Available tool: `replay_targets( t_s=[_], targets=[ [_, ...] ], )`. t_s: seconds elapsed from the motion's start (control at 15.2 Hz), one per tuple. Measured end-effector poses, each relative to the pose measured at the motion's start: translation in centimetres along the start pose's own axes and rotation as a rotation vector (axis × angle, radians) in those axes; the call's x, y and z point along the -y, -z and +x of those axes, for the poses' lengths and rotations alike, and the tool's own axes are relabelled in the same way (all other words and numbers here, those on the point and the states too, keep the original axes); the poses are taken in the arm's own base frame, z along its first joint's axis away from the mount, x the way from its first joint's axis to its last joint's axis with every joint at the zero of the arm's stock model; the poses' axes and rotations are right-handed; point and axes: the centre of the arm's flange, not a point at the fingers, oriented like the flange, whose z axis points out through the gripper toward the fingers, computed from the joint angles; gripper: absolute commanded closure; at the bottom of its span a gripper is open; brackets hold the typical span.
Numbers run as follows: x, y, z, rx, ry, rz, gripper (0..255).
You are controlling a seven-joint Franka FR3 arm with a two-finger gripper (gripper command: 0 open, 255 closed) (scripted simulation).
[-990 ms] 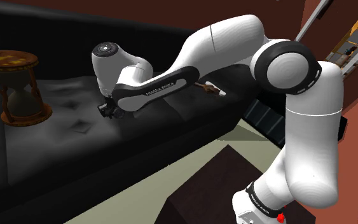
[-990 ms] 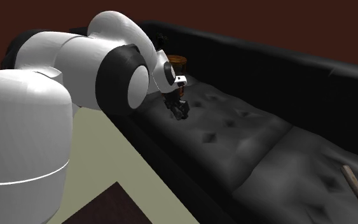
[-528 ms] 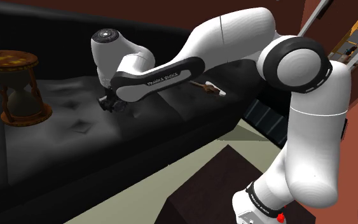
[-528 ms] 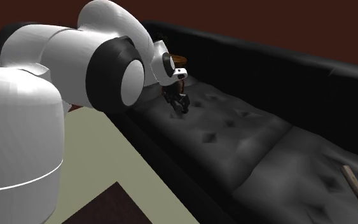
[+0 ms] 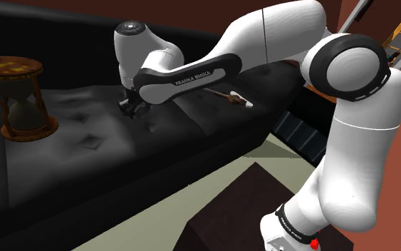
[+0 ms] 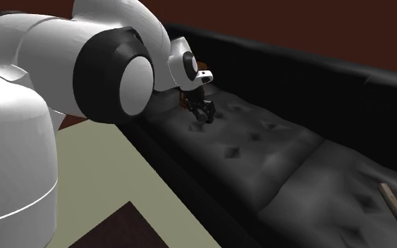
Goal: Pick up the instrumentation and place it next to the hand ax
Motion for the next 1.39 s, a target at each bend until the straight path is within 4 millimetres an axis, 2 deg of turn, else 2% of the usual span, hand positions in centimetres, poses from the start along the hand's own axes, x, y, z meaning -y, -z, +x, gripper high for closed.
replay_targets(
  t_s=[0.4, 1.12, 1.39],
  targets=[
    [-7.1, -1.8, -1.7, 0.001, -0.001, 0.0, 255],
    [-21.0, -4.4, -6.3, 0.001, -0.001, 0.0, 255],
    [-25.8, -5.5, -7.2, 0.001, -0.001, 0.0, 255]
  ],
)
